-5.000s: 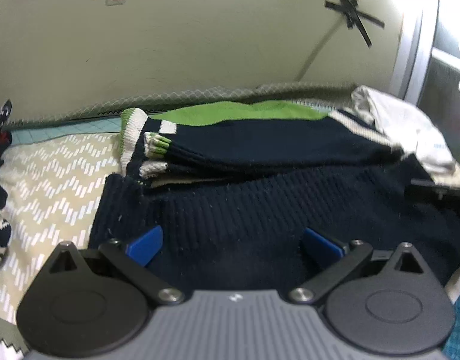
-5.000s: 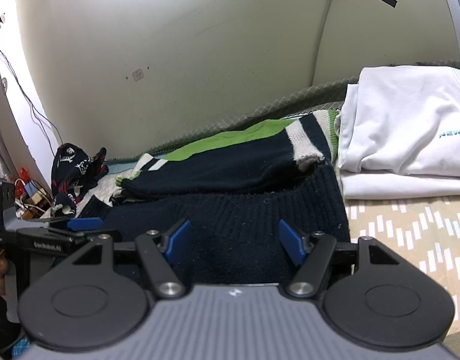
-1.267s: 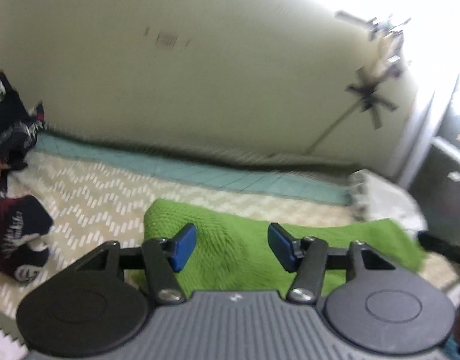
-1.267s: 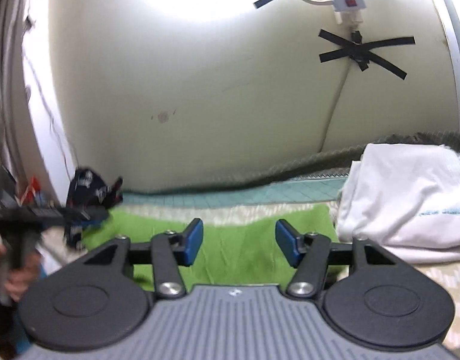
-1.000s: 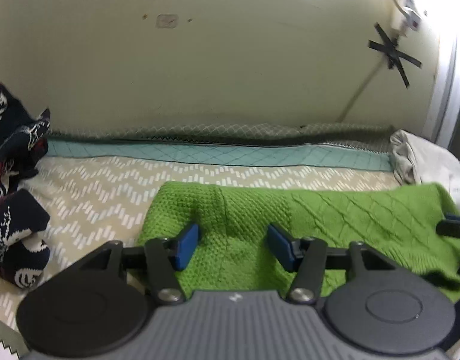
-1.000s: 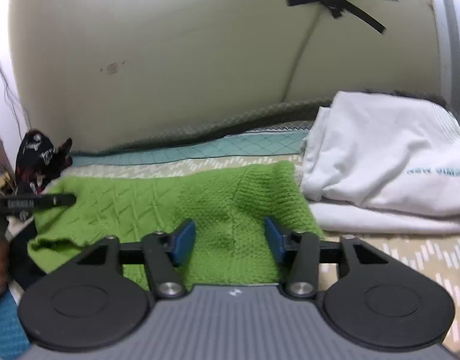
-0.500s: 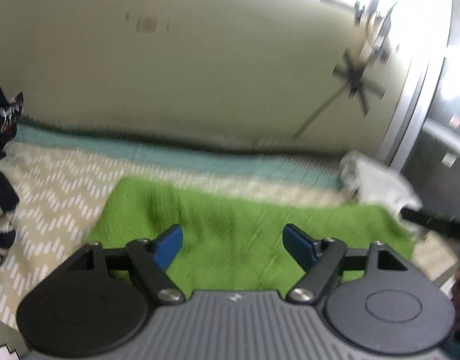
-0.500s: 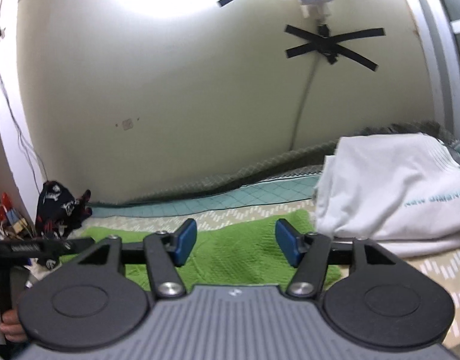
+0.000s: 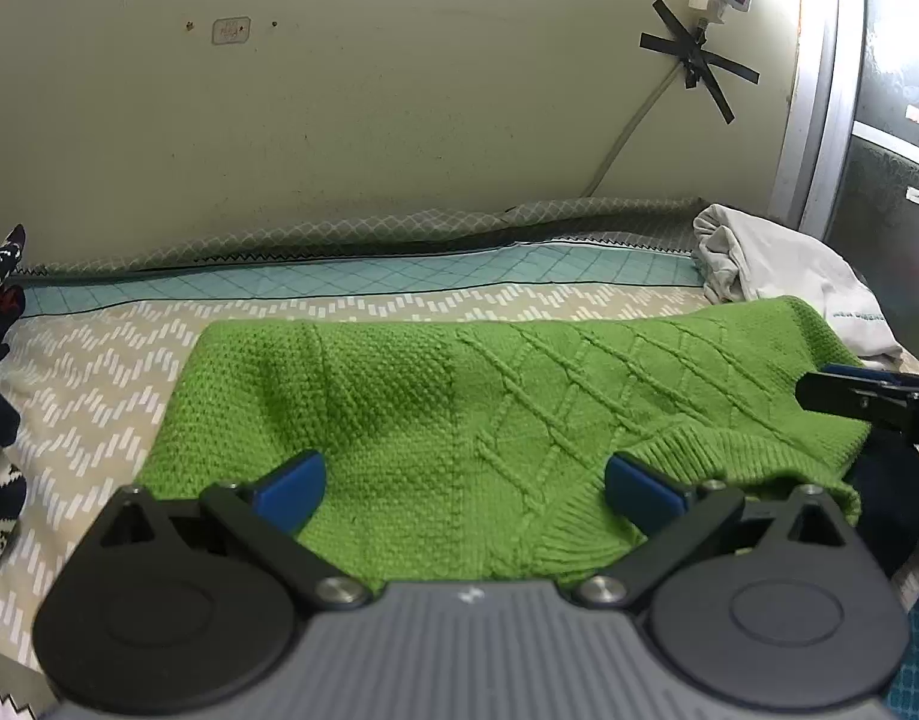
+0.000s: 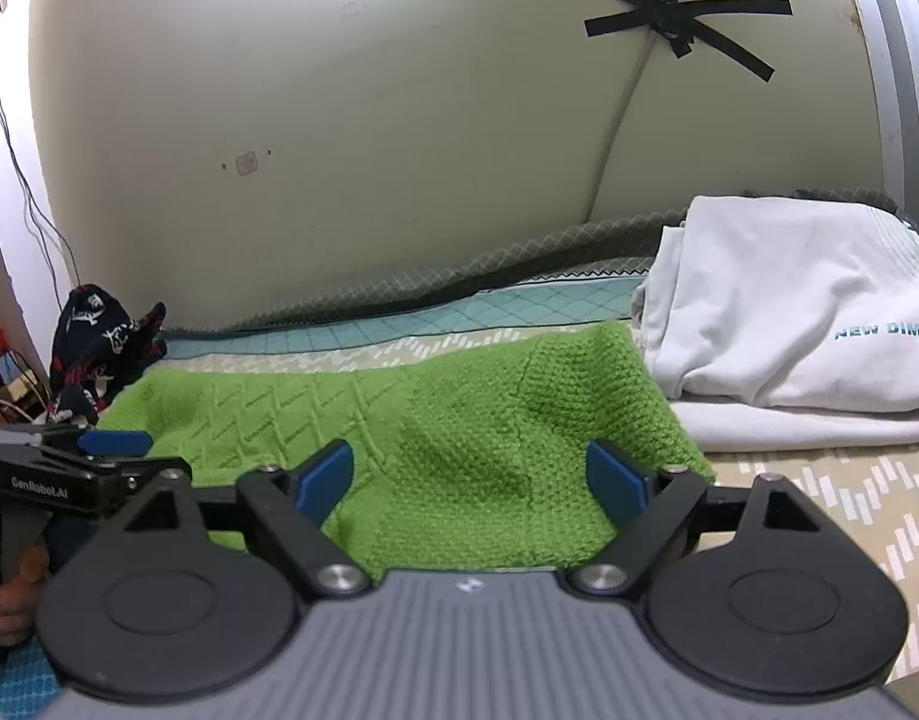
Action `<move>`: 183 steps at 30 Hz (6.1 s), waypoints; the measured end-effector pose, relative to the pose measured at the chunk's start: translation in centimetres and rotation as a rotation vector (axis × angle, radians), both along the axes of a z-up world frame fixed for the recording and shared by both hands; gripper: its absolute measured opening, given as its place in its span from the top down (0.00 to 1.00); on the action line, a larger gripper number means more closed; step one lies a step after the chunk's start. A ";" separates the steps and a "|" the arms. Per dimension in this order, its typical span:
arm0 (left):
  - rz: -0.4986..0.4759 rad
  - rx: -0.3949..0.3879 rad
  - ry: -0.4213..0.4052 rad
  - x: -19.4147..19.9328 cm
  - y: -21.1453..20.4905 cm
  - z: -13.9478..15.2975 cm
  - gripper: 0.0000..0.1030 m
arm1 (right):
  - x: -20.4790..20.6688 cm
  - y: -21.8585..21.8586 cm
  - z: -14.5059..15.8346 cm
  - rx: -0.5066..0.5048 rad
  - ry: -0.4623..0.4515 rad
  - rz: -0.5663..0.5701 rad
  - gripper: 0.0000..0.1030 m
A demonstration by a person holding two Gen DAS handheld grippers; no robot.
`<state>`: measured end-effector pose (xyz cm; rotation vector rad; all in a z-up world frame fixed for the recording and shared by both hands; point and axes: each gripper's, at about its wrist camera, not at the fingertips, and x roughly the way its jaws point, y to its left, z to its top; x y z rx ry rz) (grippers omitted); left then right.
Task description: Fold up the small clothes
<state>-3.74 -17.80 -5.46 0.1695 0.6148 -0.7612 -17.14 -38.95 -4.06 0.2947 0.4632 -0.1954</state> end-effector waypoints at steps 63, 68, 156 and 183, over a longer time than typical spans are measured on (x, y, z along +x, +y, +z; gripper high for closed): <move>-0.047 0.031 -0.007 -0.4 0.2 -0.2 0.00 | 0.0 0.2 0.1 0.000 -0.002 -0.005 0.19; -0.045 0.029 -0.004 -0.4 0.1 -0.2 0.00 | 0.0 0.1 0.1 0.000 -0.002 -0.005 0.19; 0.026 -0.024 0.031 1.3 1.6 0.1 0.00 | -5.6 -2.9 -2.0 0.444 -0.047 -0.112 0.54; 0.014 -0.012 0.026 1.4 1.5 0.1 0.00 | -5.2 -3.2 -2.8 0.533 -0.046 -0.105 0.78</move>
